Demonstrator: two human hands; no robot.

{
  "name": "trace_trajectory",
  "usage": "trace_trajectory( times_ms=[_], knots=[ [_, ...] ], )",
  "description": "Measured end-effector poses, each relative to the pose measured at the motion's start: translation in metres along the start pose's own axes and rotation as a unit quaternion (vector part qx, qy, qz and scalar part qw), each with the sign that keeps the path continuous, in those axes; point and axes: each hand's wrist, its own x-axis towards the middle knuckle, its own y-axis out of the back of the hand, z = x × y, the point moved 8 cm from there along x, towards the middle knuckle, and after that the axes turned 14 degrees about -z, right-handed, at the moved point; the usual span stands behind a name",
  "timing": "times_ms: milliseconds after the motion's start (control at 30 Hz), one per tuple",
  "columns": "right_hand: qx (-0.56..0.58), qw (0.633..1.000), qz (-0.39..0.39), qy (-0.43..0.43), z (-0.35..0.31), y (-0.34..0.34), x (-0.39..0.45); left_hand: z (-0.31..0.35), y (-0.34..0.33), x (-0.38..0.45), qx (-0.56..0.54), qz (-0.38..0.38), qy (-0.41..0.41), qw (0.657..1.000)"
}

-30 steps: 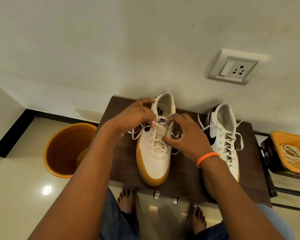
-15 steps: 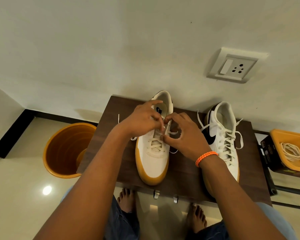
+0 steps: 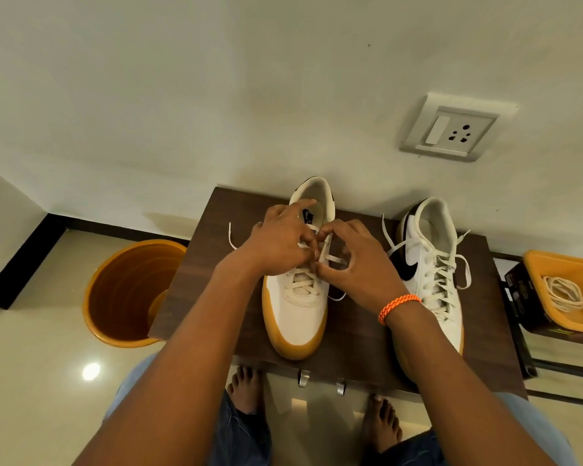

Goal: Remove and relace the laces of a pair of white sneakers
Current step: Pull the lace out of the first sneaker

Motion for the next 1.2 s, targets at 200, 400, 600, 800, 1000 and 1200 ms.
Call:
trace_trajectory(
  times_ms=[200,400,600,800,1000,1200],
  knots=[
    [-0.011,1.000,-0.007,-0.009,-0.001,0.002,-0.001,0.001,0.023,-0.011,-0.184,0.036,-0.060,0.980],
    [-0.014,1.000,-0.007,-0.011,-0.002,0.001,-0.001,-0.010,0.046,-0.020,-0.189,0.155,-0.030,0.969],
    [0.000,1.000,-0.002,-0.007,-0.004,0.000,-0.002,-0.002,-0.001,0.002,0.027,-0.005,0.022,0.999],
    [-0.001,1.000,-0.008,-0.007,-0.005,0.001,-0.002,0.003,0.007,-0.004,-0.033,0.005,-0.018,0.999],
    [-0.016,1.000,-0.012,-0.017,-0.002,0.000,-0.001,0.000,0.047,-0.025,-0.390,0.124,-0.115,0.905],
    [-0.011,1.000,-0.003,-0.010,-0.003,0.000,-0.001,-0.008,0.021,-0.004,-0.070,0.064,-0.003,0.996]
  ],
)
